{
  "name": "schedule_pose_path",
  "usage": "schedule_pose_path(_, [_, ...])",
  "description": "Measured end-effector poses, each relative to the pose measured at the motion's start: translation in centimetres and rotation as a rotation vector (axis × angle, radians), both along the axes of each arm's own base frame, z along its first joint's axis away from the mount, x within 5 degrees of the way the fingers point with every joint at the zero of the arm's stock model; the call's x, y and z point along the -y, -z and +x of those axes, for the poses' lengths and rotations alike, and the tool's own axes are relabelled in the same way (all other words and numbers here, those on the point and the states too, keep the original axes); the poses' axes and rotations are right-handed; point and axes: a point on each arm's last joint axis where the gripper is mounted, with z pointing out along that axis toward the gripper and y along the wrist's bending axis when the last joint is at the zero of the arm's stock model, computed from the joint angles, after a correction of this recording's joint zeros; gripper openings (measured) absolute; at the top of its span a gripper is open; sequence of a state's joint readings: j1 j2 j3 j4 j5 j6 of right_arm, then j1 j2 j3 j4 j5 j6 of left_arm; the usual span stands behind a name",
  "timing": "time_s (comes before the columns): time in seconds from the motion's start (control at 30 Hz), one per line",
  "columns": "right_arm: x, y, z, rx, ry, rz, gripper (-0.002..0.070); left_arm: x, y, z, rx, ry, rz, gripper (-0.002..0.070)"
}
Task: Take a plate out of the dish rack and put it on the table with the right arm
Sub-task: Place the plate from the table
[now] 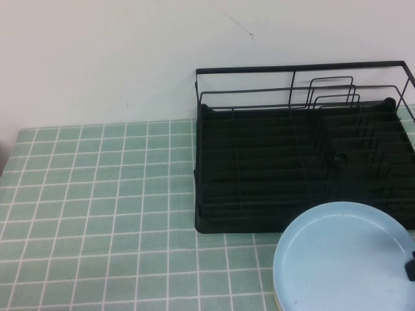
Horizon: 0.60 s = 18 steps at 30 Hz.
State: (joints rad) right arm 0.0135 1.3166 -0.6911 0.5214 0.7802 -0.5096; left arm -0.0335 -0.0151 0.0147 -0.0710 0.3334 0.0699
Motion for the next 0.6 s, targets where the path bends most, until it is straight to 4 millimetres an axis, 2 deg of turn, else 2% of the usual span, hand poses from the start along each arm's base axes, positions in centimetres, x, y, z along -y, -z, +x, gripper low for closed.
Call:
schedule_pose_path(0.3, [0.1,2.1,1.2,-0.053,0.008,-0.014,0.0024,0.0,0.0,0.0,0.000,0.000,0.000,-0.0003])
schedule_pose_path(0.5, [0.1,2.3,1.4,-0.043,0.005,-0.016,0.0025,0.0,0.0,0.0,0.000,0.000,0.000,-0.0003])
schedule_pose_path(0.6, [0.1,2.3,1.5,-0.037,0.002,-0.010,0.0052,0.0,0.0,0.0,0.000,0.000,0.000,-0.0003])
